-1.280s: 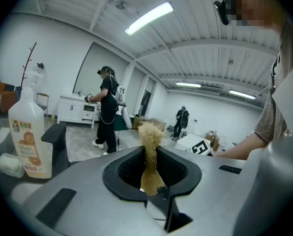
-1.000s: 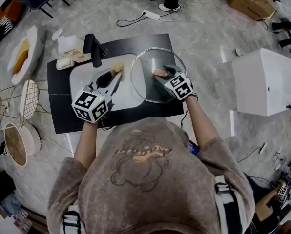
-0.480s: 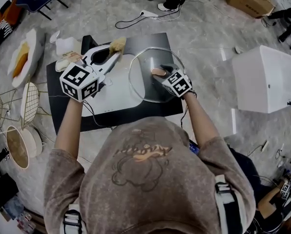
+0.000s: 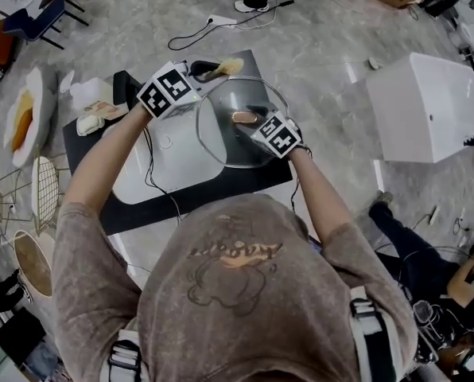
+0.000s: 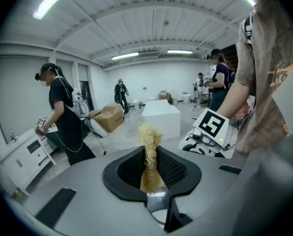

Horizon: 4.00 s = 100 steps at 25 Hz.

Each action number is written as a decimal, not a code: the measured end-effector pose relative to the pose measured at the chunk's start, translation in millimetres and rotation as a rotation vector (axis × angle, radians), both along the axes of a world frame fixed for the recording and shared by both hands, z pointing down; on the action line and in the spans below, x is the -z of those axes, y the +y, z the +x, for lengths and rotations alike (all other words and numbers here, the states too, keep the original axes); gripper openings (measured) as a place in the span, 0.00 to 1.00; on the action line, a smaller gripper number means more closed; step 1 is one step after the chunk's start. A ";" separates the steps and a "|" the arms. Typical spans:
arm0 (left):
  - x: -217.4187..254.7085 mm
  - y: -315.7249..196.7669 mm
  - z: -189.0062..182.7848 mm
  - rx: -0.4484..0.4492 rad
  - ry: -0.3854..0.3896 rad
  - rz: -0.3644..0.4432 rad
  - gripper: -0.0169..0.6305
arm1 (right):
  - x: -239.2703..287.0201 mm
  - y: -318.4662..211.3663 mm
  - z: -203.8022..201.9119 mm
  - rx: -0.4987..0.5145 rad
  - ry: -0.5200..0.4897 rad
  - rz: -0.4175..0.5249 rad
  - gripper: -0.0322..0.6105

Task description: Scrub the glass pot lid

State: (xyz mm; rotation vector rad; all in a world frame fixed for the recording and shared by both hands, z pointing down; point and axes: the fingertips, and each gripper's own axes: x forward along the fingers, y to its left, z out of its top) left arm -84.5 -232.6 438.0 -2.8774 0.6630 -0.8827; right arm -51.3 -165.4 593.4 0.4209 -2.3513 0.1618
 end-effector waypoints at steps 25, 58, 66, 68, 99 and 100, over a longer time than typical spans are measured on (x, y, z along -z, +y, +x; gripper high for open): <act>-163.3 7.1 84.4 -0.424 -0.164 -0.224 0.13 | 0.9 11.9 -5.9 -0.015 0.003 -0.005 0.42; -178.4 23.3 53.0 -0.387 -0.223 -0.377 0.12 | -2.6 -4.0 3.0 -0.033 0.009 -0.035 0.43; -179.0 33.6 35.2 -0.316 -0.202 -0.394 0.12 | -3.3 -3.6 3.1 -0.032 0.011 -0.044 0.43; -179.4 37.4 29.1 -0.301 -0.197 -0.401 0.13 | -3.1 -3.6 2.4 -0.030 0.013 -0.044 0.43; -181.3 101.8 -0.7 0.179 -0.097 -0.373 0.13 | -4.2 -0.5 6.7 -0.015 -0.029 -0.156 0.43; -181.5 103.8 0.6 0.196 -0.100 -0.369 0.12 | -4.6 -0.5 6.8 -0.016 -0.034 -0.162 0.43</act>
